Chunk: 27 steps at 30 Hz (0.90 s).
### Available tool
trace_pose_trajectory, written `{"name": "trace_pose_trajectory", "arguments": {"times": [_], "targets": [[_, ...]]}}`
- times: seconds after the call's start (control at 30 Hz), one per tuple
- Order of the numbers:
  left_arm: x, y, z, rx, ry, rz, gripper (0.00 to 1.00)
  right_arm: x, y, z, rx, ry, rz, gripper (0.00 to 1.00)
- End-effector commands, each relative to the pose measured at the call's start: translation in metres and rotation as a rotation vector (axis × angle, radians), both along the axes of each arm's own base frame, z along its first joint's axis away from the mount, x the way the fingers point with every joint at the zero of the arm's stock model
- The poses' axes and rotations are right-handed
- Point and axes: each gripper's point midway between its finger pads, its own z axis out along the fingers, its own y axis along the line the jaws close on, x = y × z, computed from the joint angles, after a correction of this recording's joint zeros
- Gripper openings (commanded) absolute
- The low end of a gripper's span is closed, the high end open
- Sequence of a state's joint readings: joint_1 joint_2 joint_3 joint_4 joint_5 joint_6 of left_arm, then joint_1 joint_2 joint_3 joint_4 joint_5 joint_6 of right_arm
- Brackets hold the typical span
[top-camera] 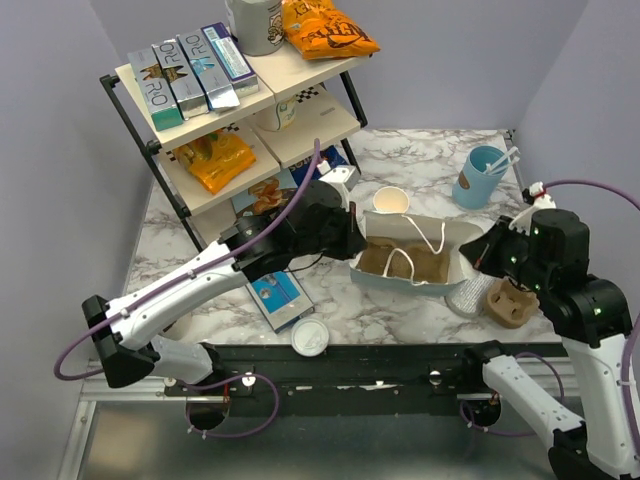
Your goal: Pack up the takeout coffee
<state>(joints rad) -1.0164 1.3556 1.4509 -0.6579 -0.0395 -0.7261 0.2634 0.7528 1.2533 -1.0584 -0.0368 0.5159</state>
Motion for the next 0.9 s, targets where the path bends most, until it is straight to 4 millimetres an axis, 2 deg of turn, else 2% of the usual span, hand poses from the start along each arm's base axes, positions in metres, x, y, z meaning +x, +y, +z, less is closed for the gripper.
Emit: {"name": "trace_pose_trajectory", "arguments": {"times": [0.0,0.2,0.3,0.33,0.37,0.43,0.47,0.53,0.57,0.6,0.67,0.7,0.73,0.77,0.83,0.87], "targets": [[-0.004,0.000,-0.004,-0.032,0.022,-0.010,0.00,-0.021,-0.009,-0.045,-0.062,0.174,-0.011,0.01],[0.010,-0.010,-0.057,0.064,0.115,-0.007,0.00,-0.012,-0.019,-0.088,-0.134,0.288,-0.067,0.03],[0.018,-0.017,-0.062,0.072,0.138,-0.021,0.02,-0.005,-0.018,-0.092,-0.159,0.319,-0.061,0.10],[0.020,-0.019,-0.058,0.066,0.129,-0.025,0.10,-0.004,-0.020,-0.088,-0.167,0.308,-0.064,0.16],[0.022,-0.022,-0.052,0.054,0.116,-0.026,0.26,0.000,-0.022,-0.074,-0.175,0.268,-0.072,0.36],[0.025,-0.024,-0.044,0.045,0.094,-0.030,0.32,0.002,-0.033,-0.059,-0.207,0.216,-0.109,0.44],[0.027,-0.024,-0.038,0.035,0.081,-0.027,0.41,0.002,-0.037,-0.051,-0.220,0.193,-0.117,0.53],[0.029,-0.023,-0.031,0.029,0.060,-0.016,0.48,0.001,-0.043,-0.030,-0.229,0.125,-0.136,0.61],[0.030,-0.021,-0.031,0.034,0.057,-0.011,0.57,0.001,-0.043,-0.023,-0.237,0.095,-0.123,0.67],[0.031,-0.019,-0.028,0.032,0.049,-0.002,0.59,0.001,-0.042,-0.014,-0.231,0.066,-0.112,0.69],[0.033,-0.015,-0.023,0.029,0.033,0.010,0.68,0.000,-0.042,-0.003,-0.232,0.016,-0.094,0.75],[0.032,-0.014,-0.022,0.026,0.029,0.011,0.78,-0.001,-0.043,0.001,-0.233,0.001,-0.097,0.75],[0.032,-0.013,-0.019,0.024,0.021,0.008,0.84,-0.002,-0.043,0.006,-0.229,-0.019,-0.095,0.77],[0.031,-0.010,-0.013,0.018,0.011,0.006,0.99,-0.001,-0.042,0.013,-0.235,-0.055,-0.083,0.80],[0.030,-0.006,-0.004,0.006,-0.015,0.003,0.99,-0.002,-0.036,0.026,-0.219,-0.117,-0.035,0.84],[0.032,-0.001,-0.001,0.006,-0.031,0.025,0.99,-0.001,-0.032,0.041,-0.219,-0.201,0.003,0.94]]}}
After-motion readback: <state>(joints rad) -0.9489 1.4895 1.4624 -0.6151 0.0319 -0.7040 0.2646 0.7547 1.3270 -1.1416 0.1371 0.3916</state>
